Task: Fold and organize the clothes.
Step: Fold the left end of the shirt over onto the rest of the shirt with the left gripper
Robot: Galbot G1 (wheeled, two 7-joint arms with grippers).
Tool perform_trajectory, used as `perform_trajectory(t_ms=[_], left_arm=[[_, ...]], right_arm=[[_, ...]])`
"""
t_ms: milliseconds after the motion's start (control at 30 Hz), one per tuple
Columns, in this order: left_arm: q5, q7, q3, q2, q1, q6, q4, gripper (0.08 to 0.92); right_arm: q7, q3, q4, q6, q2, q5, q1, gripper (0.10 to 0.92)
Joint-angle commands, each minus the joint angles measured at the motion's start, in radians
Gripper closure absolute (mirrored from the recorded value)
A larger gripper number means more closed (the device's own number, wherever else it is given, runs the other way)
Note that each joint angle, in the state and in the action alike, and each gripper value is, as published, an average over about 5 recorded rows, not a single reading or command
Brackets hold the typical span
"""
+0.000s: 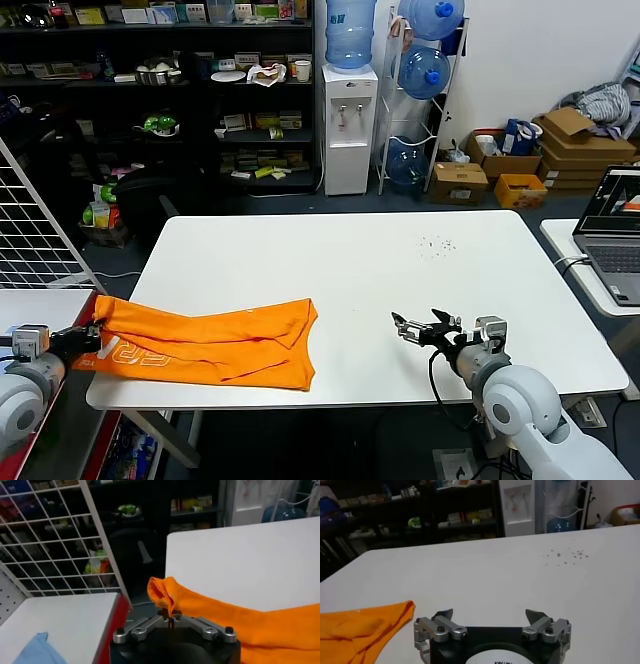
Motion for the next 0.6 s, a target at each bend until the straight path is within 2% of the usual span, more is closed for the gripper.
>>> perform_trajectory(t_ms=[33, 133, 233, 467, 600], left_arm=[[-0.125, -0.114, 0.118, -0.044, -0.086, 0.031, -0.166, 0.885], [-0.240, -0.200, 0.226, -0.119, -0.159, 0.050, -0.272, 0.885], [-0.337, -0.263, 0.362, -0.188, -0.264, 0.055, -0.323, 0.885], [-0.400, -0.346, 0.582, -0.313, -0.512, 0.053, -0.260, 0.885], [-0.393, -0.377, 0.654, -0.380, -0.596, 0.052, -0.211, 0.885]], right_arm=[[0.003, 0.006, 0.004, 0.002, 0.021, -0.037, -0.020, 0.104], [0.023, 0.018, 0.002, -0.001, 0.041, -0.047, -0.042, 0.104], [0.042, 0.031, -0.006, -0.004, 0.058, -0.062, -0.069, 0.104], [0.071, 0.044, -0.026, -0.012, 0.091, -0.083, -0.102, 0.104], [0.078, 0.033, -0.037, -0.014, 0.109, -0.091, -0.092, 0.104]])
